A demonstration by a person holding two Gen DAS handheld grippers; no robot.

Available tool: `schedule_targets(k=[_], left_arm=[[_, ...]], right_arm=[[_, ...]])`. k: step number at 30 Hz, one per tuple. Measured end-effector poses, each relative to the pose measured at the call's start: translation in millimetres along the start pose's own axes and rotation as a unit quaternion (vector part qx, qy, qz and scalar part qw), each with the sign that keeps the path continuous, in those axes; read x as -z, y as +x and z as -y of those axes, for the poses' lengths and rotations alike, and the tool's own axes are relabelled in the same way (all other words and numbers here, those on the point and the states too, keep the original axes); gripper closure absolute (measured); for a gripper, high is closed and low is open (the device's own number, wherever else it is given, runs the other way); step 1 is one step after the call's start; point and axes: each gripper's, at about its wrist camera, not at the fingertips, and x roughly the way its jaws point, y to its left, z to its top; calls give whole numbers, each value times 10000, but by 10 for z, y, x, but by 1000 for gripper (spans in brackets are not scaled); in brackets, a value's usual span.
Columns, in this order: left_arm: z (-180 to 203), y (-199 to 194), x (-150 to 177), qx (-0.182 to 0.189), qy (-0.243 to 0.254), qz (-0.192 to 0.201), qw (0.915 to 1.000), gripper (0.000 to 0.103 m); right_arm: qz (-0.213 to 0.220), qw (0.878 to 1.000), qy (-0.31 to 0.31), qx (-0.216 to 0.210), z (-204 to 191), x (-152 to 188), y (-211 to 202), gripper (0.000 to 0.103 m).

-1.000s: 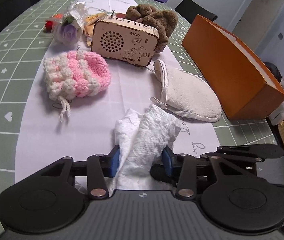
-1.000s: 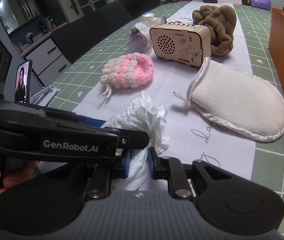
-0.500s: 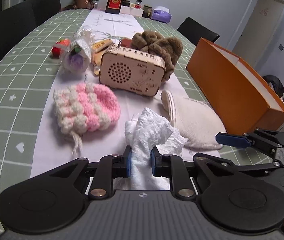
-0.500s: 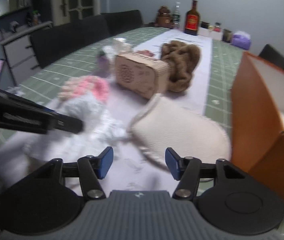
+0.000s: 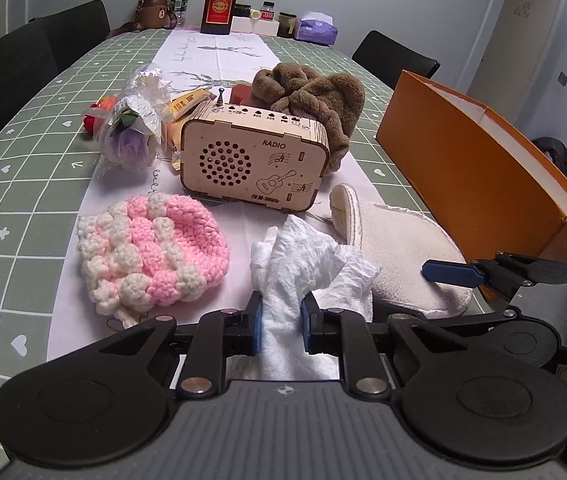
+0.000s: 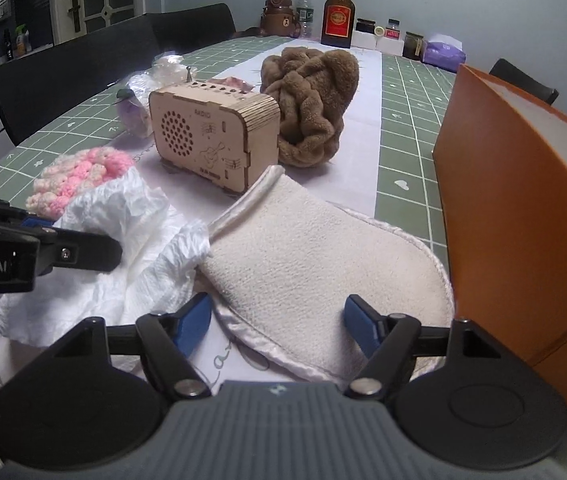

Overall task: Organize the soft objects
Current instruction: 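Grasp the white terry mitt with the right gripper while the left gripper holds the tissue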

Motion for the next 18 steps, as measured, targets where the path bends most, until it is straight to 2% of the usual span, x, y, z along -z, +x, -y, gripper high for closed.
schedule_targets(k=[5, 7, 8, 10, 12, 18], left_arm=[[-26, 58, -1, 33, -74, -73, 9999, 82], [-33, 67, -6, 40, -84, -84, 9999, 82], [-35, 72, -10, 39, -82, -90, 9999, 82], [-36, 72, -14, 37, -81, -93, 9999, 82], [-35, 70, -12, 34, -78, -91, 9999, 82], [-19, 40, -15, 34, -59, -35, 10000, 82]], right_arm=[[7, 10000, 3, 67, -11, -35, 7, 55], [6, 9999, -18, 104, -9, -45, 11, 66], [0, 9999, -22, 145, 0, -53, 17, 68], [-7, 9997, -53, 240, -2, -61, 20, 81], [-4, 9992, -108, 379, -6, -59, 26, 88], [-49, 9976, -420, 553, -60, -74, 27, 94]])
